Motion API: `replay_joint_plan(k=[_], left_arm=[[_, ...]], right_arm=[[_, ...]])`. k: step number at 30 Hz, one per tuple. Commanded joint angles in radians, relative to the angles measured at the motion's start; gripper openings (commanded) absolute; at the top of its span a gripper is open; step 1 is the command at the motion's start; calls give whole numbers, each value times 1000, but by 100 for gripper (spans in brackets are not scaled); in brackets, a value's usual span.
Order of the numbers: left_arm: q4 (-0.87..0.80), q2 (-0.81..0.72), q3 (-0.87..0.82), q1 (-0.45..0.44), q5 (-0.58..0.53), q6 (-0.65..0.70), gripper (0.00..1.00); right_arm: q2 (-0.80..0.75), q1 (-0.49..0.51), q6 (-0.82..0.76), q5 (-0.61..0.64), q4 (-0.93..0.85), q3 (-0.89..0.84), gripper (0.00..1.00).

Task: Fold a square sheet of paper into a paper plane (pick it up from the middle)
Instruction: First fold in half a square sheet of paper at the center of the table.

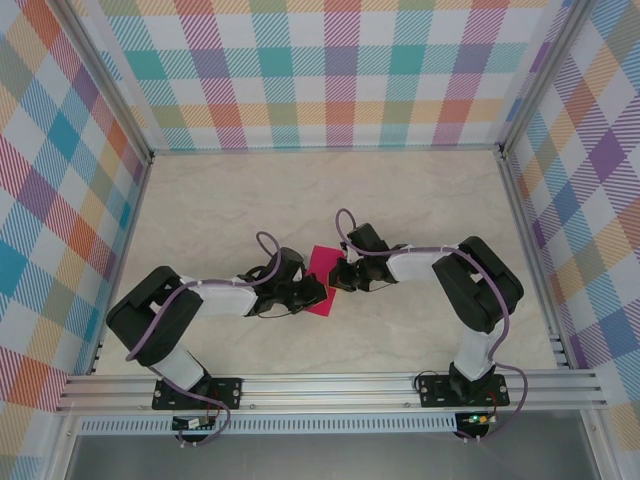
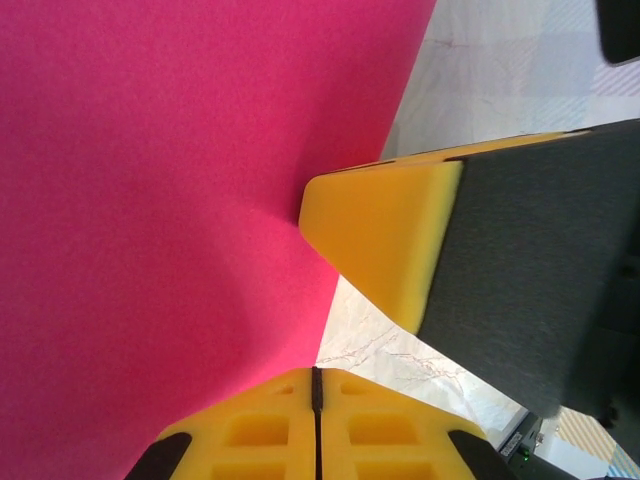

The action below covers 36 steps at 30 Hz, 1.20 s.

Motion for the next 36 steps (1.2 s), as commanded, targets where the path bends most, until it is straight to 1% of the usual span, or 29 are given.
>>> replay_joint_plan(k=[1,8,13,18,23,28,33,36], left_arm=[[64,34,32,-20,29,-21,6],[57,61,40,-25,28,-18,6],[-5,84,40,-24,16,0,5],[-70,97,29,-23,0,5,5],[-160,85,31,-25,-27,6,4],[-211,90,44,-25,-31,15,4],[-237,94,51,-25,-31,28,3],[-248,90,51,-24,-32,31,4]], right_arm=[[11,-5,-15,-8,-2,-10,5],[12,-11,-5,-12,6,-14,5],[17,-16,-10,-16,8,-14,5],[25,-36,-49,-25,-4,-12,5],[38,-81,-95,-50,7,-4,5],[70,-139,-125,-60,2,31,5],[104,-190,-126,-46,-13,77,5],[121,-211,-125,-17,-38,112,6]])
